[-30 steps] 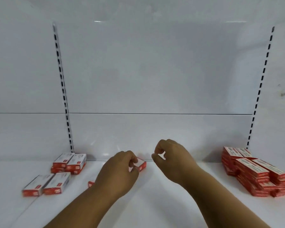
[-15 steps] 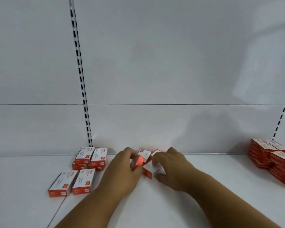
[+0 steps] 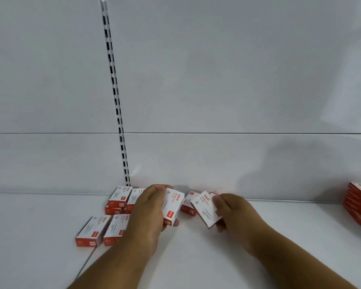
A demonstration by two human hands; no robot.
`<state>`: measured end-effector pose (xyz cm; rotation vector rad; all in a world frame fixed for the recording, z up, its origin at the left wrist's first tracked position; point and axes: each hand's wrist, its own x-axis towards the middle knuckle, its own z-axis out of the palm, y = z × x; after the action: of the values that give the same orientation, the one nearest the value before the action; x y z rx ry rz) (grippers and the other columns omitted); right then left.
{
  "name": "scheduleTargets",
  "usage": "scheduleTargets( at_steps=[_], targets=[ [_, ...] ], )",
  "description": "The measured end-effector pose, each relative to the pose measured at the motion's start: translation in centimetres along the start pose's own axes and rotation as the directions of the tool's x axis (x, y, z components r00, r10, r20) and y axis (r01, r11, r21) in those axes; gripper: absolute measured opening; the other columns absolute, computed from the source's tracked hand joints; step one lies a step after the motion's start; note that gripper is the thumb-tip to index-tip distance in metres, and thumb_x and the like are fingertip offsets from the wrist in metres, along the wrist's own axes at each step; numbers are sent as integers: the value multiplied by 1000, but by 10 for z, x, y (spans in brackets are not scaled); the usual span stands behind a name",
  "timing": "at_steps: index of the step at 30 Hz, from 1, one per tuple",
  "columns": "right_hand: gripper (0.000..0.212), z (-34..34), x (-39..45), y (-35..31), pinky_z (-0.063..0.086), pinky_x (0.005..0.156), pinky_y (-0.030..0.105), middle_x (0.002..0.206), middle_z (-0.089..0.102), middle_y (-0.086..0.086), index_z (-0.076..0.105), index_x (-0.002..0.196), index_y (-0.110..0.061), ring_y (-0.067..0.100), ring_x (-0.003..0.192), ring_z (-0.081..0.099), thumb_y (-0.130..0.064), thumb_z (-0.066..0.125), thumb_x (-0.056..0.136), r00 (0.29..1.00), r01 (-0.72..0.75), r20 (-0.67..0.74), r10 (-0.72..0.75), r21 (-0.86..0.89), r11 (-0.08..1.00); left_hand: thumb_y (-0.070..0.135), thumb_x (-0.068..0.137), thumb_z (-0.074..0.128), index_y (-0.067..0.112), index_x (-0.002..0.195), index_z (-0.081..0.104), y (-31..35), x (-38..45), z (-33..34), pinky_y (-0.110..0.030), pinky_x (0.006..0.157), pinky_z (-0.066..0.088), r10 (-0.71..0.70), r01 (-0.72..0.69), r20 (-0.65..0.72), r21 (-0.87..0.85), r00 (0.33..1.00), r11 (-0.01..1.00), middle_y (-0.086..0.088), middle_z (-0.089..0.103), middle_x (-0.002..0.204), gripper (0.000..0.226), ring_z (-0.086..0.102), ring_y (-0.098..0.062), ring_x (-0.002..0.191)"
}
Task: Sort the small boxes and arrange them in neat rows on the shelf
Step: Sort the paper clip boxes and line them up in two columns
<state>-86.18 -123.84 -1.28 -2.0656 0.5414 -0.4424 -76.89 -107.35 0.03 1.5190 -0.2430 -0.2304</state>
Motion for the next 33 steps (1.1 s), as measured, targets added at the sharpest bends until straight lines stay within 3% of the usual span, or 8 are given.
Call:
scheduleTargets(
  at_steps=[5, 11, 14, 20, 24, 27, 30, 33],
  targets=[
    [31, -12, -1, -1, 45, 59, 35, 74, 70, 16, 68, 103, -7, 27, 60, 58, -24, 42, 105, 990, -137, 64, 123, 573, 808, 17, 98, 53, 34, 97, 70, 3, -8, 9, -27, 51, 45, 8, -10, 21, 73, 1000, 997, -1, 75, 82, 24, 71, -26, 69],
    [32, -23, -3, -6, 50, 66, 43, 95, 71, 25, 57, 118, -22, 39, 70, 64, -1, 38, 102, 977, -166, 213, 28, 663, 730, 0, 92, 51, 39, 116, 64, 5, -15, 20, -33, 70, 56, 0, -6, 94, 68, 996, 998, 2, 70, 110, 47, 70, -23, 96],
    [33, -22, -14, -12, 50, 67, 43, 93, 72, 23, 56, 117, -18, 37, 71, 65, 4, 41, 98, 977, -117, 214, -26, 629, 769, -4, 90, 56, 40, 117, 62, 6, -26, 10, -39, 76, 62, 18, -26, 68, 113, 998, 993, 5, 68, 111, 52, 72, -20, 92],
    [18, 13, -27, -50, 52, 60, 35, 85, 75, 12, 56, 109, -16, 26, 66, 65, -5, 53, 96, 982, -10, 177, -59, 367, 930, 4, 88, 66, 38, 109, 66, 16, -40, -50, -30, 57, 57, 141, -128, -55, 198, 988, 972, 4, 73, 95, 40, 73, -16, 78],
    [13, 59, -27, -84, 51, 56, 27, 86, 75, 5, 59, 104, -22, 18, 65, 67, -13, 61, 95, 987, -10, 157, -33, 265, 964, 16, 91, 66, 36, 107, 66, 26, -26, -99, -28, 66, 61, 206, -171, -60, 362, 977, 916, 10, 74, 92, 26, 73, -10, 79],
    [18, 98, -28, -105, 50, 49, 18, 94, 74, 0, 61, 112, -23, 11, 66, 69, -21, 63, 94, 991, -23, 130, 8, 119, 993, 19, 94, 63, 37, 106, 61, 28, -12, -132, -18, 59, 56, 226, -182, -29, 497, 974, 848, 11, 72, 96, 22, 70, -4, 78],
    [33, 130, -28, -117, 45, 43, 13, 116, 70, 3, 59, 128, -21, 9, 69, 69, -25, 62, 94, 996, -55, 75, 56, -6, 998, 23, 95, 61, 40, 108, 59, 21, 3, -159, -21, 67, 58, 213, -202, 60, 633, 975, 747, 14, 68, 95, 21, 68, -3, 81],
    [32, 148, -27, -122, 54, 54, 17, 119, 69, -1, 62, 123, -21, 8, 79, 70, -33, 60, 94, 1000, -8, 13, 11, -220, 976, 36, 93, 59, 39, 115, 63, 11, 18, -173, -19, 70, 50, 223, -241, 129, 762, 966, 601, 13, 65, 105, 22, 64, -4, 88]
  ],
)
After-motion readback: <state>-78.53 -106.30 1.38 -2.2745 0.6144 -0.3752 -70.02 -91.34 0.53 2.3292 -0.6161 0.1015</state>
